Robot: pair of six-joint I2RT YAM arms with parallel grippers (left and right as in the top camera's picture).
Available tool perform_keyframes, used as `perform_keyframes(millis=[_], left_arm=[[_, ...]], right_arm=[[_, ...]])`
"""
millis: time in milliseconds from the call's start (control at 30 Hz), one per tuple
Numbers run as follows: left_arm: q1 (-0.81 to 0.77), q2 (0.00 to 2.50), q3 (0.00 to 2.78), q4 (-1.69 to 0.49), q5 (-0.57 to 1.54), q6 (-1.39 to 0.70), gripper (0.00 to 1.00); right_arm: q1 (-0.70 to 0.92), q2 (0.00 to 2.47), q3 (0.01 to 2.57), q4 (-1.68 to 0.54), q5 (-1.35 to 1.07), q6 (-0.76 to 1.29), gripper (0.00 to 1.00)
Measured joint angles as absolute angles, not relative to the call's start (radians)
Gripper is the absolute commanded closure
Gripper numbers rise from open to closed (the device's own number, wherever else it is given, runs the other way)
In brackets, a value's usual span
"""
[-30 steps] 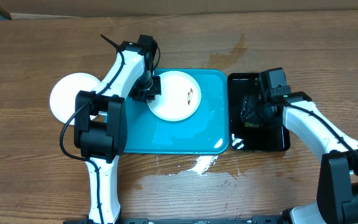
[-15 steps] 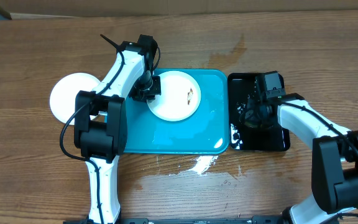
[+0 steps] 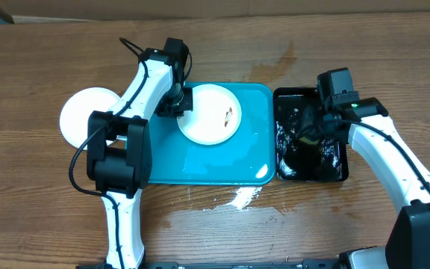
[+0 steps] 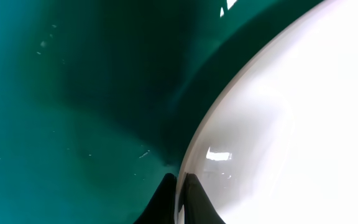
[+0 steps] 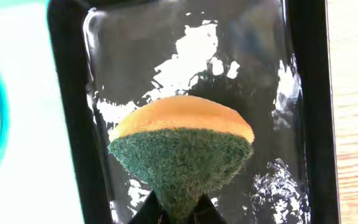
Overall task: Clean dirty plates on tray and stack at the side
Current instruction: 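Carry the sponge with the right gripper to the held white plate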
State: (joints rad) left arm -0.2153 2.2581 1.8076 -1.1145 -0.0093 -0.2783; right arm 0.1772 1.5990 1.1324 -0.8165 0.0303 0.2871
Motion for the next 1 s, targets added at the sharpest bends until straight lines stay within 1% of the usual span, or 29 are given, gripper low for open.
perform_keyframes(millis=[167,467,600,700,800,867,1000], left_arm=[[-0.229,2.189,1.807,-1.14,-0.096,-0.282,0.96],[-0.401,2.156,1.807,-1.163,-0.336,-0.382,0.96],[-0.433,2.156,1.807,-1.163,-0.385,-0.414,0.96],[-0.435,2.156,1.807,-1.159,-0.394,-0.424,0.96],[-0.434,2.156,1.807,-1.154,-0.381,-0.425,0.96],[-0.434,2.156,1.807,-1.122,-0.323,-0.413,0.96],[-0.432,2.156,1.807,-1.089,-0.166,-0.32,0.96]], right_arm=[[0.177,1.599,1.132,-0.831,0.023,0.287,0.96],[0.177,1.599,1.132,-0.826,-0.007,0.287,0.96],[0.177,1.599,1.131,-0.849,-0.023,0.287,0.96],[0.178,1.599,1.129,-0.814,-0.009,0.287,0.96],[0.177,1.599,1.128,-0.836,-0.029,0.287,0.96],[0.177,1.599,1.127,-0.82,-0.062,0.288,0.96],[0.175,1.599,1.132,-0.863,-0.144,0.287,0.96]])
